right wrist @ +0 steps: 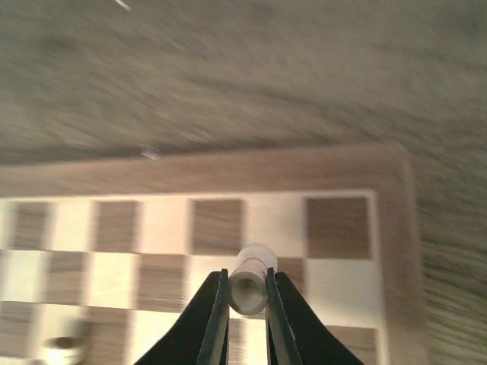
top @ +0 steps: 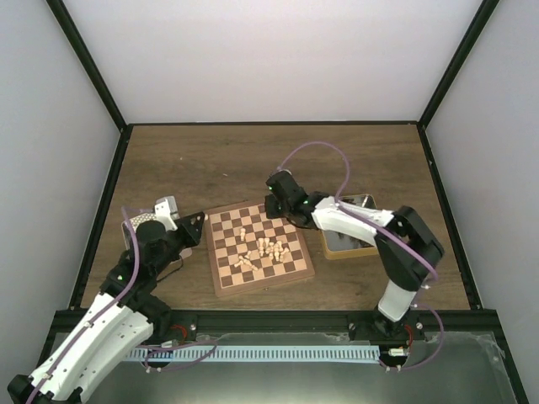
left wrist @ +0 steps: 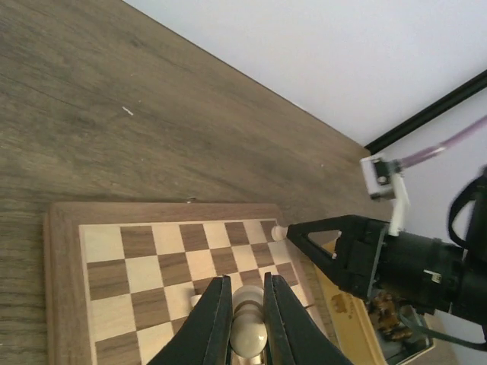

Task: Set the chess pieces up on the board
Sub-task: Place the chess piece on the chessboard.

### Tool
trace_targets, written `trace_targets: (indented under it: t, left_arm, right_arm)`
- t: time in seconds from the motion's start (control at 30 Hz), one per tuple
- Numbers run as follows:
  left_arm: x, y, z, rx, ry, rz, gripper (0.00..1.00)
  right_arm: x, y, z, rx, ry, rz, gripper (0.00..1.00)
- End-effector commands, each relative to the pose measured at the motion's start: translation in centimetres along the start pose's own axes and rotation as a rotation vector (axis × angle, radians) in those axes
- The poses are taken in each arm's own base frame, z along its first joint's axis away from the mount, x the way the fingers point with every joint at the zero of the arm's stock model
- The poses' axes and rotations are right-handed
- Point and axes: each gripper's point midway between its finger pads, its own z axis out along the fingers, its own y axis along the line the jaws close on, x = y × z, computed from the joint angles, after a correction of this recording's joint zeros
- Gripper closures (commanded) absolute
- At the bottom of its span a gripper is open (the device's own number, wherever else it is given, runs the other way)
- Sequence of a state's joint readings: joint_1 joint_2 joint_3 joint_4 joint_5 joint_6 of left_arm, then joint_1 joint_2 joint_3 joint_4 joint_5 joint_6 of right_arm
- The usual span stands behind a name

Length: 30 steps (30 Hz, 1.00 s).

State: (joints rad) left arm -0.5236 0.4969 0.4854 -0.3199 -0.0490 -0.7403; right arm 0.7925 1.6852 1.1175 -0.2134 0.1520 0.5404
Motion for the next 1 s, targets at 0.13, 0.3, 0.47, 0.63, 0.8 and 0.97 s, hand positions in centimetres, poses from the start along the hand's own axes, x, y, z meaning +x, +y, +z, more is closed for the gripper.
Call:
trace_targets:
  t: [0.13, 0.3, 0.47, 0.63, 0.8, 0.97]
  left_arm:
    - [0.3, 1.0, 0.5, -0.047, 0.012, 0.114, 0.96]
    - [0.5, 1.1, 0.8, -0.051, 0.021, 0.135, 0.96]
    - [0.8, 1.3, 1.0, -0.055, 0.028, 0.135, 0.96]
    - [1.1, 1.2, 1.2, -0.042, 0.037, 0.125, 0.96]
    - [1.1, 1.1, 1.3, -0.041, 0.04, 0.124, 0.96]
    - [1.1, 1.1, 1.3, -0.042, 0.04, 0.124, 0.96]
  right_arm:
    - [0.3, -5.8, 2.4, 0.206, 0.137, -0.063, 0.99]
    - [0.4, -5.5, 3.8, 0.196, 0.165, -0.086, 0.99]
    - [0.7, -5.5, 4.4, 0.201, 0.182, -0.078, 0.99]
    - [1.0, -5.6, 4.3, 0.199, 0.189, -0.071, 0.97]
    - [0.5, -5.2, 3.9, 0.191, 0.185, -0.063, 0.82]
    - [-1.1, -4.6, 2.8, 0.175, 0.144, -0.057, 0.72]
